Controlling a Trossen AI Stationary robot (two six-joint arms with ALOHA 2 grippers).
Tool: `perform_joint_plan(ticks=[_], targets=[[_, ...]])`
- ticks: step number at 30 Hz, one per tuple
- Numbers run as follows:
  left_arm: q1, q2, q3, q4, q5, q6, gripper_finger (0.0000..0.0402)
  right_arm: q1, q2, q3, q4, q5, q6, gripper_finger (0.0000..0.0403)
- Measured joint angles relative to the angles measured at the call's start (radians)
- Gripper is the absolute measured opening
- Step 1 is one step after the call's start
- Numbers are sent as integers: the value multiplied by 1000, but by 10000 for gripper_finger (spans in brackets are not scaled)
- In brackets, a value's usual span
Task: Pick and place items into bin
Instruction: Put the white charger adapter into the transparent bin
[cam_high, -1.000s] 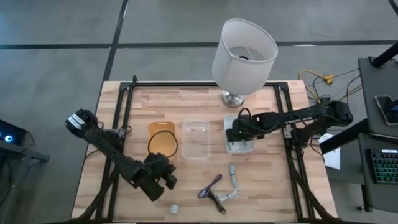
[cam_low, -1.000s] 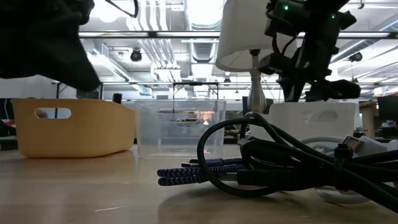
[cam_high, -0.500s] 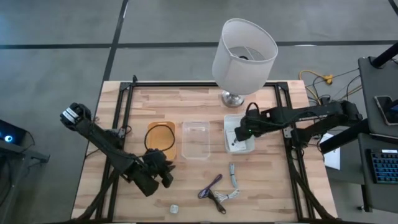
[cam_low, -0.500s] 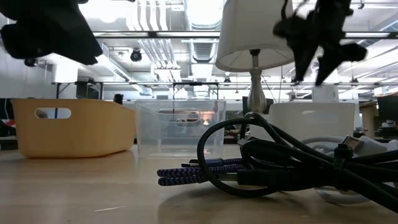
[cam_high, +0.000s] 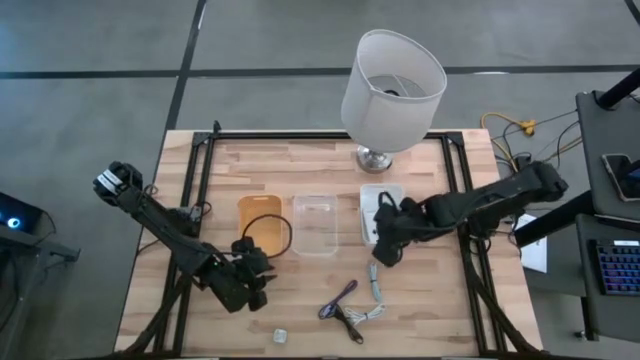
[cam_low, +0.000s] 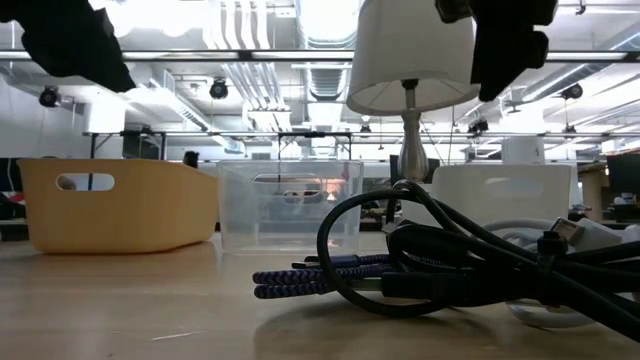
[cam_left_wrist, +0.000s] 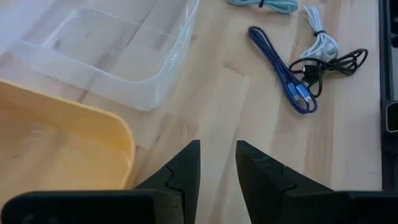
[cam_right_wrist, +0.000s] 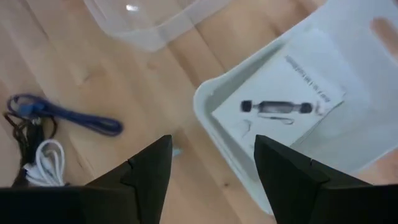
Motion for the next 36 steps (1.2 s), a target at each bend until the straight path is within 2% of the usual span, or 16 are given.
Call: perform_joint_plan(ticks=[5, 10, 15, 20, 23, 26, 31, 33, 36], targets=[[0, 0, -1, 1, 2, 0, 87, 48, 91, 34, 37, -64, -100, 215], [0, 0, -4, -4, 40, -31, 87, 120, 199, 92, 52, -72, -241, 215], [-12, 0, -9, -30, 148, -92, 87, 131, 318, 179, 56, -80, -267, 215], [-54, -13, 3, -176, 308, -69, 88, 143, 404, 262, 45, -99, -384, 215], [-75, -16, 9, -320, 407, -69, 106, 148, 421, 283, 22, -98, -422, 215], [-108, -21, 10, -384, 472, -39, 139, 152, 414, 273, 26, -97, -418, 215], [-154, -12, 5, -378, 465, 172, 197, 175, 393, 236, 16, -98, -400, 215], [-154, -7, -3, -377, 433, 253, 212, 189, 390, 225, 15, -98, -396, 215], [-136, -6, -20, -397, 393, 296, 222, 206, 391, 210, 15, -98, -366, 215]])
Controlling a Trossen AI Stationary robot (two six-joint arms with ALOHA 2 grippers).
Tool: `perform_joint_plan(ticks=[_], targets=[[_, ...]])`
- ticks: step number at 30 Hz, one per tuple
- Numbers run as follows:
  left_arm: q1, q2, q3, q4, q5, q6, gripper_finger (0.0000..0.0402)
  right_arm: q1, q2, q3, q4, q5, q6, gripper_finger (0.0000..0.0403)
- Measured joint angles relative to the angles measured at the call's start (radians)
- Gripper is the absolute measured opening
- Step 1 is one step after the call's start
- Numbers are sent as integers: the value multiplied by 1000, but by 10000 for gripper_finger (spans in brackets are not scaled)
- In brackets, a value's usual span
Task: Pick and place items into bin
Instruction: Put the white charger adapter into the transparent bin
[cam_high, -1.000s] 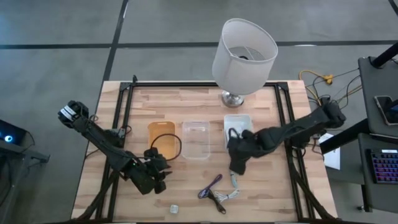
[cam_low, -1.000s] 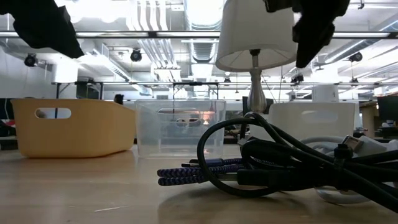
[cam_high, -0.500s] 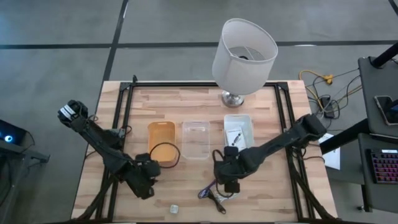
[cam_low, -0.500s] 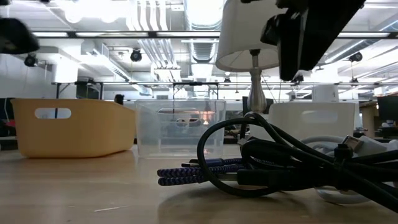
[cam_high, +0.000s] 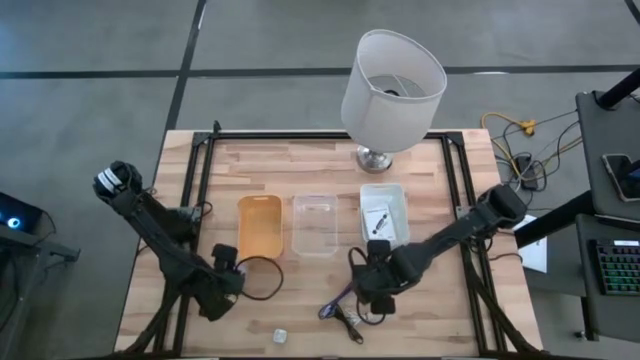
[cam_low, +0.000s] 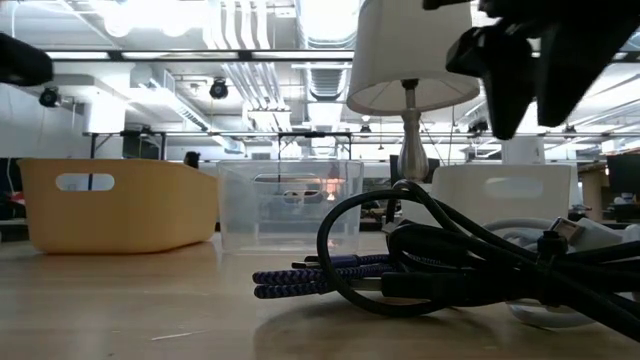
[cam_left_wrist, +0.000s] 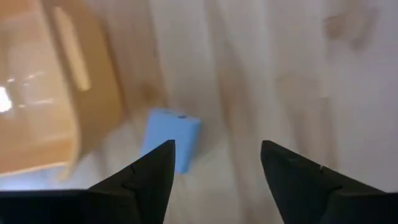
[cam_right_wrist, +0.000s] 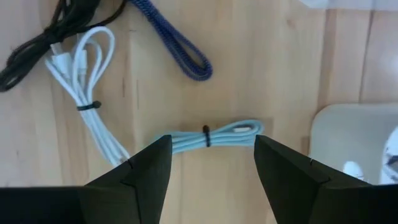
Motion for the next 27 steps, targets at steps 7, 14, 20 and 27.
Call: perform_joint_plan(ticks=[7, 14, 20, 27], targets=[[21, -7, -71, 13, 12, 148, 224, 28, -1, -33, 10, 0, 75, 214], [25, 3, -115, 67, -40, 176, 224, 39, -2, -52, 9, 1, 131, 214], [27, 14, -141, 113, -41, 176, 224, 38, -2, -53, 12, 5, 135, 214], [28, 132, -144, 168, -26, 173, 224, 37, -2, -53, 11, 29, 154, 215]])
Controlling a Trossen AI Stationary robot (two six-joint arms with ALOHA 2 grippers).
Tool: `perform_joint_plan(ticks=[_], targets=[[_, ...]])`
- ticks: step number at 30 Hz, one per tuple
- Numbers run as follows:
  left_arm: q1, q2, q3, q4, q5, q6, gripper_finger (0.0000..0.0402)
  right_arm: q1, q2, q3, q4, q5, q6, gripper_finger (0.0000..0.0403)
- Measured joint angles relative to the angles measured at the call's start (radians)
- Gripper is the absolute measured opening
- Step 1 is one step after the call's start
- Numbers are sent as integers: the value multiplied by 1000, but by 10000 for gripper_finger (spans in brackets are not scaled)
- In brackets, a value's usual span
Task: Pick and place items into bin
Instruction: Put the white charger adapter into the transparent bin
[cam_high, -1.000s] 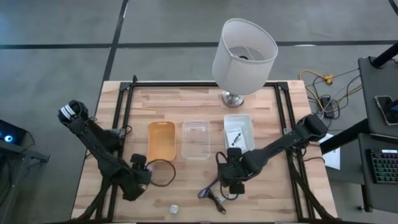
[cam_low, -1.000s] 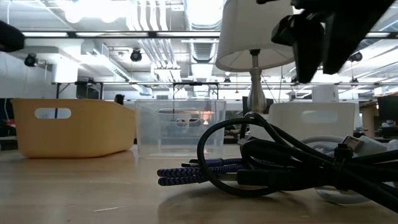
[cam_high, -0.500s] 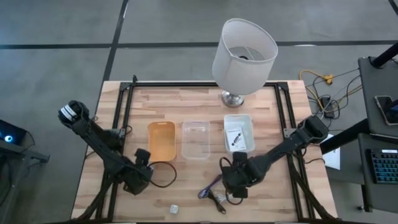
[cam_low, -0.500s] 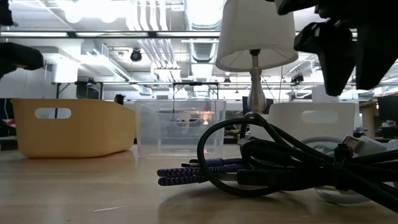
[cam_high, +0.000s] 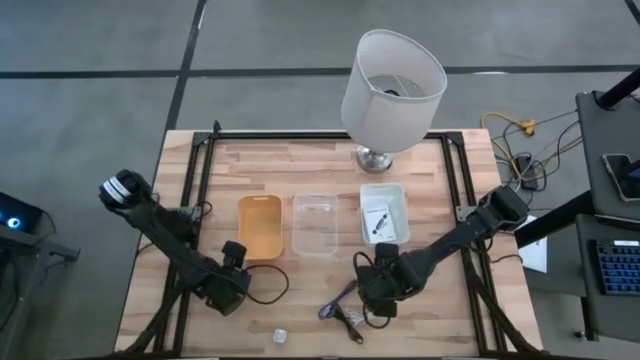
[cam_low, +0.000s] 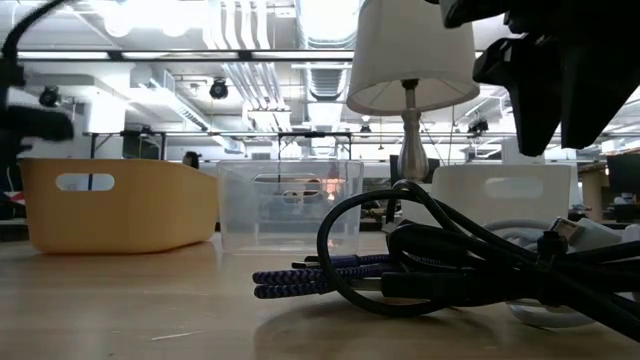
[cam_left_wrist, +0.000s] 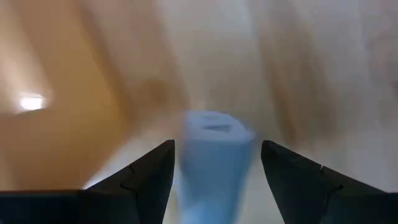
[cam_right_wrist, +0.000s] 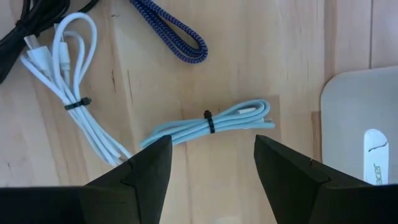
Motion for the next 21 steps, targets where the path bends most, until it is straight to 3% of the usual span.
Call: perform_joint_plan(ticks=[5, 10, 21], targets=[[1, 50, 24, -5, 58, -79, 224, 0, 0, 0, 0, 1, 25, 215], [-9, 11, 49, 26, 136, -128, 214, 0, 0, 0, 1, 1, 28, 214], [-10, 0, 38, 9, 169, -133, 104, -1, 0, -3, 5, 26, 25, 215]])
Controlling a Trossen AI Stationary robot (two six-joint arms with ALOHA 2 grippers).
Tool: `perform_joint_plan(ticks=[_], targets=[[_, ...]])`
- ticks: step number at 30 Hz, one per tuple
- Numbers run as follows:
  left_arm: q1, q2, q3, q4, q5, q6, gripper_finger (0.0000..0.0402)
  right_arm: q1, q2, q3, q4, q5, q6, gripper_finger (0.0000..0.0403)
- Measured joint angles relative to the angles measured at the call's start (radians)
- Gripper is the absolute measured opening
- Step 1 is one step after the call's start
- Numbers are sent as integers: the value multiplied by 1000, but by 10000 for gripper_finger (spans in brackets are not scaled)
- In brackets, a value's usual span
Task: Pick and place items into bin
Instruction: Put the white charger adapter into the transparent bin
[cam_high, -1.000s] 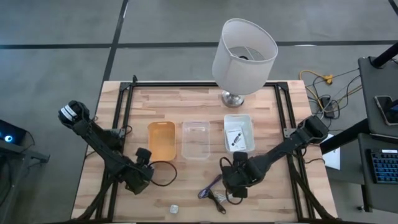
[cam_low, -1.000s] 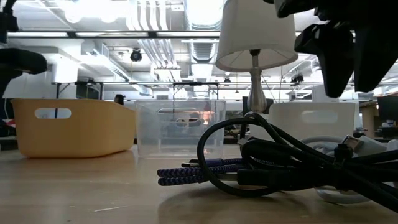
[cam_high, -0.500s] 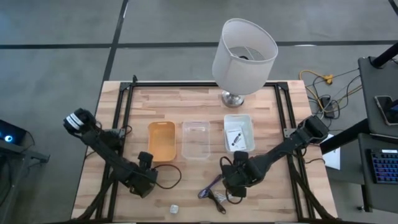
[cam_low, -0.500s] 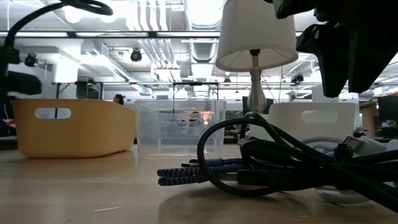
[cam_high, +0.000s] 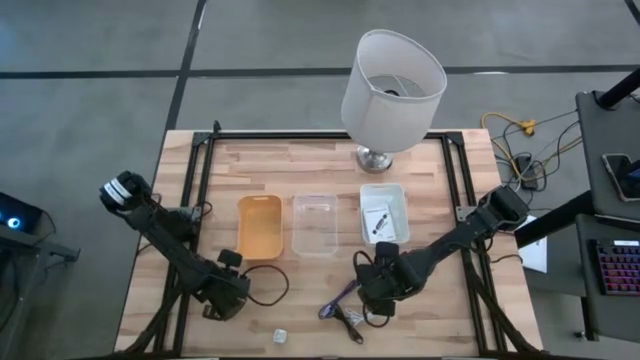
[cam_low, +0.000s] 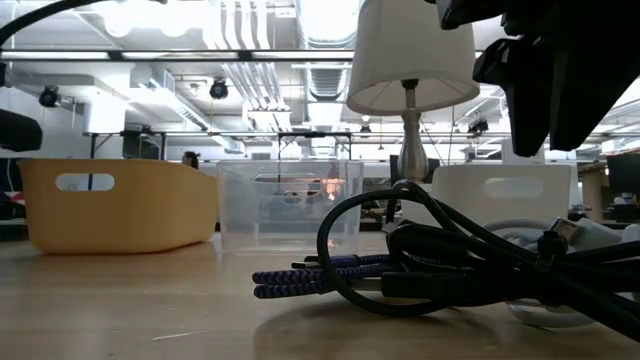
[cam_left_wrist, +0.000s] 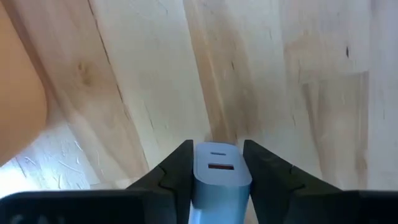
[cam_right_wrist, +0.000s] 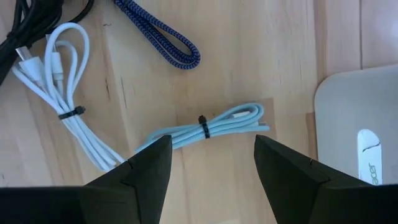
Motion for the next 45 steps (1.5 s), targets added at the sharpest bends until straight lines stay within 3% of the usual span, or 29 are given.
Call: perform_joint_plan(ticks=[10, 17, 20, 24, 26, 31, 36, 41, 45], targets=[[-1, -1, 37, -35, 27, -23, 109, 0, 0, -1, 2, 3, 0, 215], [10, -6, 194, -176, -1, 20, 104, 1, 0, -1, 1, 3, 0, 215], [10, -8, 305, -218, -118, 183, 104, 1, -2, -1, 2, 3, 7, 215], [49, -9, 399, -220, -331, 524, 104, 1, -6, -1, 1, 21, 29, 215], [108, -10, 415, -199, -369, 670, 104, 1, -8, -1, -1, 25, 47, 214], [320, -8, 422, -75, -366, 918, 107, 17, -15, -1, -6, 25, 153, 214], [498, -8, 422, 101, -285, 1072, 111, 75, -21, -1, -9, 27, 269, 214], [588, 36, 421, 201, -204, 1199, 111, 136, -21, -4, -10, 54, 381, 214], [642, 110, 420, 335, -160, 1196, 122, 156, -21, -14, -14, 59, 455, 215]])
